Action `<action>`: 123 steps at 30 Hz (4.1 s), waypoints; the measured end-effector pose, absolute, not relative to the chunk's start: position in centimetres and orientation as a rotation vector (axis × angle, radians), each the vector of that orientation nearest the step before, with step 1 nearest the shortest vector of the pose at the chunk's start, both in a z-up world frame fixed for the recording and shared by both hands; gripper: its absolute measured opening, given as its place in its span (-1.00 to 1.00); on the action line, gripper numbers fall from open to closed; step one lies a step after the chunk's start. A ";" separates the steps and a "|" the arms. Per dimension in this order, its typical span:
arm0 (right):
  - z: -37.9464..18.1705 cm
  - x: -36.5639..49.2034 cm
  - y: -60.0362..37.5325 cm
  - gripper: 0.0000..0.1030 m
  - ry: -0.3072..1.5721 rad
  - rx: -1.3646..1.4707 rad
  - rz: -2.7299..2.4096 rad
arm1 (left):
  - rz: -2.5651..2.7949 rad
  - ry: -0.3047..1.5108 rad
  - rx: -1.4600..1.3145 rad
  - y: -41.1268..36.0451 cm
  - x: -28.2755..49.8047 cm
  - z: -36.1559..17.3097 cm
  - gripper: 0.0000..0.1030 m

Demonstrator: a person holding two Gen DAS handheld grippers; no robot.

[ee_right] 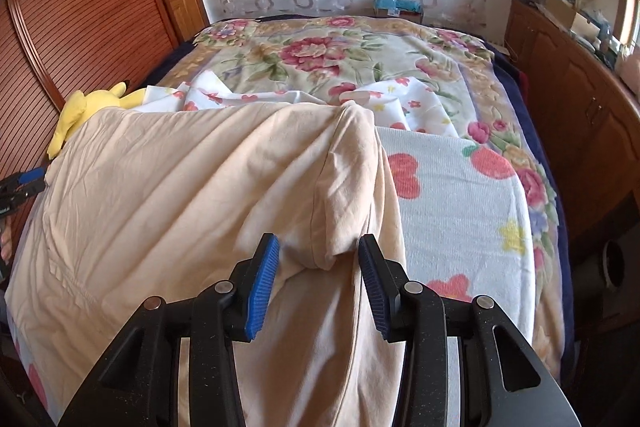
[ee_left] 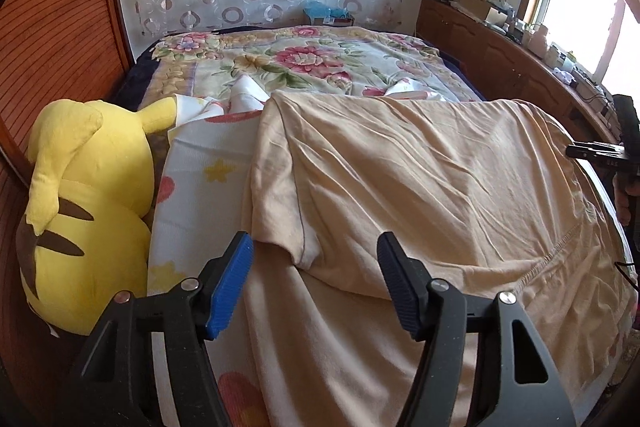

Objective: Fold small clothes

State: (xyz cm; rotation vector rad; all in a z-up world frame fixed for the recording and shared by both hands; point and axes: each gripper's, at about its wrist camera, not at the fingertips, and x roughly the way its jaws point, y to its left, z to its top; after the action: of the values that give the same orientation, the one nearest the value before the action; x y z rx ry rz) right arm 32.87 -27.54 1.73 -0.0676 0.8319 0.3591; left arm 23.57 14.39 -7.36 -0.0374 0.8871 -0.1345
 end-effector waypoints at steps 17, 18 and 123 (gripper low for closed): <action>-0.1 33.0 -25.9 -0.16 0.798 -0.087 0.364 | -0.164 0.901 -0.127 14.4 25.2 -8.1 -0.16; 0.0 33.0 -26.0 -0.16 0.799 -0.088 0.370 | -0.156 0.907 -0.126 14.4 25.6 -8.3 -0.19; -8.1 10.6 -29.8 -0.15 0.681 -0.139 0.327 | 0.107 0.841 -0.038 14.4 4.8 -9.0 0.49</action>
State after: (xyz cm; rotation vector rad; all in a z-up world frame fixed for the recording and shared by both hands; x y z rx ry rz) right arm 10.63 -29.81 -8.15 -0.1388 0.6811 0.3275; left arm 4.78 14.36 -9.01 -0.0384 0.8407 0.1073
